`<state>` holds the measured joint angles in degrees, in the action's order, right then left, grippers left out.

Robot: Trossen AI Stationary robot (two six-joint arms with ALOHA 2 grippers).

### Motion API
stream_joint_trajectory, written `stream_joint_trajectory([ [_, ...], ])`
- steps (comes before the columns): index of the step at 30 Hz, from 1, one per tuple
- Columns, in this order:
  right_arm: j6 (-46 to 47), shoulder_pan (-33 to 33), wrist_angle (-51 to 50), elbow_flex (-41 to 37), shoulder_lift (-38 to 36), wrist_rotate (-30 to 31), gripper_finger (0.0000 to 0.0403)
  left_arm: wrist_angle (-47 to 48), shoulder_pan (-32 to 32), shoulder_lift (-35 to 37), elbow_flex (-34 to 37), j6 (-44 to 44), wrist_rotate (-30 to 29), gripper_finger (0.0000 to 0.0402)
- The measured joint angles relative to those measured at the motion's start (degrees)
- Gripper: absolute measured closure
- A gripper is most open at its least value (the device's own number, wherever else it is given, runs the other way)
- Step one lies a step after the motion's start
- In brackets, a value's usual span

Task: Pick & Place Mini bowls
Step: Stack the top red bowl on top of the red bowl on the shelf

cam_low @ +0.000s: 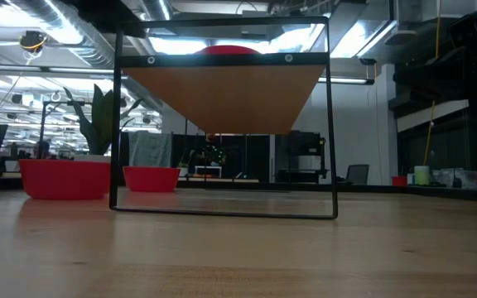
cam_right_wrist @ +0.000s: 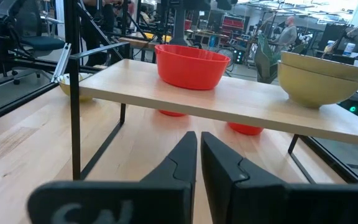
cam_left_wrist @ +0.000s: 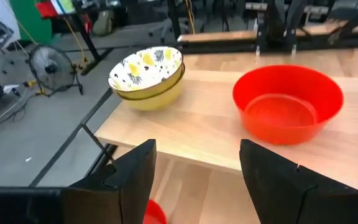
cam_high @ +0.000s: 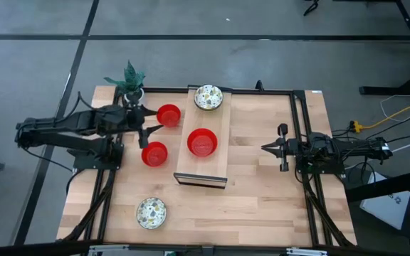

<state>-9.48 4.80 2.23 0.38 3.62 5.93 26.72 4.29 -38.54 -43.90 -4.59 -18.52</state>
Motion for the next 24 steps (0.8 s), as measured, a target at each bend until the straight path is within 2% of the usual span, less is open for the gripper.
stream_joint_trajectory([
  [5, 0.0, 0.0, 0.0, 0.0, 0.0, 0.0, 0.0377, 2.1, 1.3, -3.0, -3.1, -0.7, -0.2, 0.0176],
  [13, 0.0, 0.0, 0.0, 0.0, 0.0, 0.0, 0.0377, 4.1, 8.1, -5.5, -5.9, -5.9, 0.7, 0.0176],
  [24, 0.0, 0.0, 0.0, 0.0, 0.0, 0.0, 0.0377, 7.1, 17.6, -8.6, -6.0, -11.4, 5.9, 0.0176],
])
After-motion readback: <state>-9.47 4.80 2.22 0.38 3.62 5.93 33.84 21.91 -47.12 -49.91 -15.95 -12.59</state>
